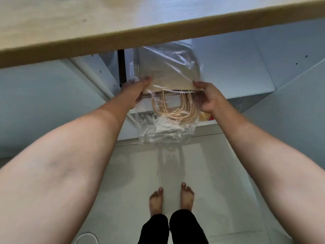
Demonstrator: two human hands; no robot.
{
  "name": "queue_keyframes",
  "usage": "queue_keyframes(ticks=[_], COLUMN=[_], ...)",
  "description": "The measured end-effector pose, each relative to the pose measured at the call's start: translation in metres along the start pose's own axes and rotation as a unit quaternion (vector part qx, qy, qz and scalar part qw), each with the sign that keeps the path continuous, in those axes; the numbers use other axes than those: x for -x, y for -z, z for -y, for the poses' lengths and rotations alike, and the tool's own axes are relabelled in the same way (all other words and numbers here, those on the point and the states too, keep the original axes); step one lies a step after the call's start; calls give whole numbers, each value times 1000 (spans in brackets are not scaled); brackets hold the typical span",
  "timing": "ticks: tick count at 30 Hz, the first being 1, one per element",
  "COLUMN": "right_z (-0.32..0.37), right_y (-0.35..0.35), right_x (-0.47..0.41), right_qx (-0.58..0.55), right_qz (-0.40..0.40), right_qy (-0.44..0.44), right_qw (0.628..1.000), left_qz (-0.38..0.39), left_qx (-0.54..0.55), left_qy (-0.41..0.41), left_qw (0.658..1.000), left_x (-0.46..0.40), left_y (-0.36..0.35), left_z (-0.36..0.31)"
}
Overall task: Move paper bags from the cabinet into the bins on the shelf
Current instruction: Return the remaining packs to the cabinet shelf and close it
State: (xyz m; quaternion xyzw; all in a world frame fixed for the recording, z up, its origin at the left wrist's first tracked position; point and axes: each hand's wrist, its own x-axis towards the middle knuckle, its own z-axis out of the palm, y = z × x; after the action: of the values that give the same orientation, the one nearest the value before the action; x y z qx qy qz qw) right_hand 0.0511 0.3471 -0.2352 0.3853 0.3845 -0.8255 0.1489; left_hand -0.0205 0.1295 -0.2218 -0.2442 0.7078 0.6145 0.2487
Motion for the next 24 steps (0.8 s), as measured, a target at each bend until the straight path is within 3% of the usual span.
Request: queue_keyframes(ticks=[7,13,18,21,24], right_z=[10,14,15,16,18], right_y=[6,-4,-15,-16,-12], right_x=[-56,-81,-94,-89,-77], right_qx=[17,67,125,172,286], right_qz=[1,-17,-35,-77,-129], right_qy=[6,20,52,85,103], right_qw=[1000,997,990,978,944], left_qz=[-28,-71,-81,-76,-77], left_qx=[-39,3,-40,-80,-157], left_qy=[32,-10,-20,-16,-35], left_qw=[998,997,996,994,984], left_x=[-37,-48,-56,-51,-39], left_y=[-12,-15,-12,-10,-11], left_z=[1,-1,-9,-11,-9])
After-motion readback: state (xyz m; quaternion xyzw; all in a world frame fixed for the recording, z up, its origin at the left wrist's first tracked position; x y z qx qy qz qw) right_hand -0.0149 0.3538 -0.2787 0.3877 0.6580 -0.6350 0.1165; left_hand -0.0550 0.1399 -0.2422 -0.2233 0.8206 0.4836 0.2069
